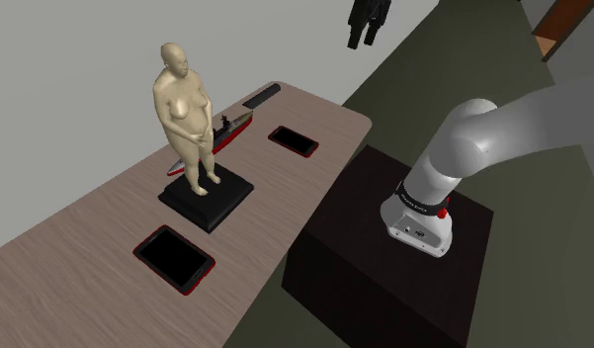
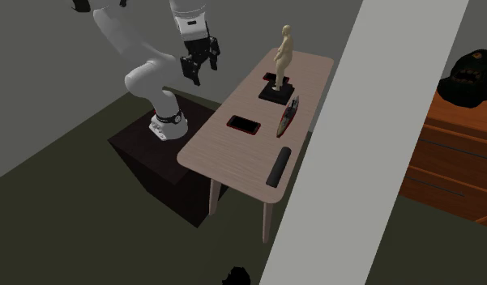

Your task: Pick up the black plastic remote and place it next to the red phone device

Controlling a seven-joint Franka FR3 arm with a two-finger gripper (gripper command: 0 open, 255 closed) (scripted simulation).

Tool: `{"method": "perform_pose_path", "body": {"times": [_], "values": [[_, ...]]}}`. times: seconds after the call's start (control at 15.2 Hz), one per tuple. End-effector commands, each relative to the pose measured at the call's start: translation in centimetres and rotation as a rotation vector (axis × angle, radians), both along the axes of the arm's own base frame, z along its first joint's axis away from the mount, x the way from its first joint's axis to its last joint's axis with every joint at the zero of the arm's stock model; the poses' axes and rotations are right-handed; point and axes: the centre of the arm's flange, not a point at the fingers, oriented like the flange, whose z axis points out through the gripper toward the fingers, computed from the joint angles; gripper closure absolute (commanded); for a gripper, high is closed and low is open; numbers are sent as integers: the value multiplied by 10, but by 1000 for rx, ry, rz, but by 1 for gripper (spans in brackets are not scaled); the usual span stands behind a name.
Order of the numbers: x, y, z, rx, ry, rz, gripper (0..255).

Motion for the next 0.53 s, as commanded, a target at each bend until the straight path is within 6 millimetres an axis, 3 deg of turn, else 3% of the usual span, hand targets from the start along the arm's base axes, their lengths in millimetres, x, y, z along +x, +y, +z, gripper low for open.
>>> {"method": "perform_pose_path", "body": {"times": [0.0,0.46], "values": [[0,0,0,0,0,0,0],[71,36,-46,17,53,-320,0]]}}
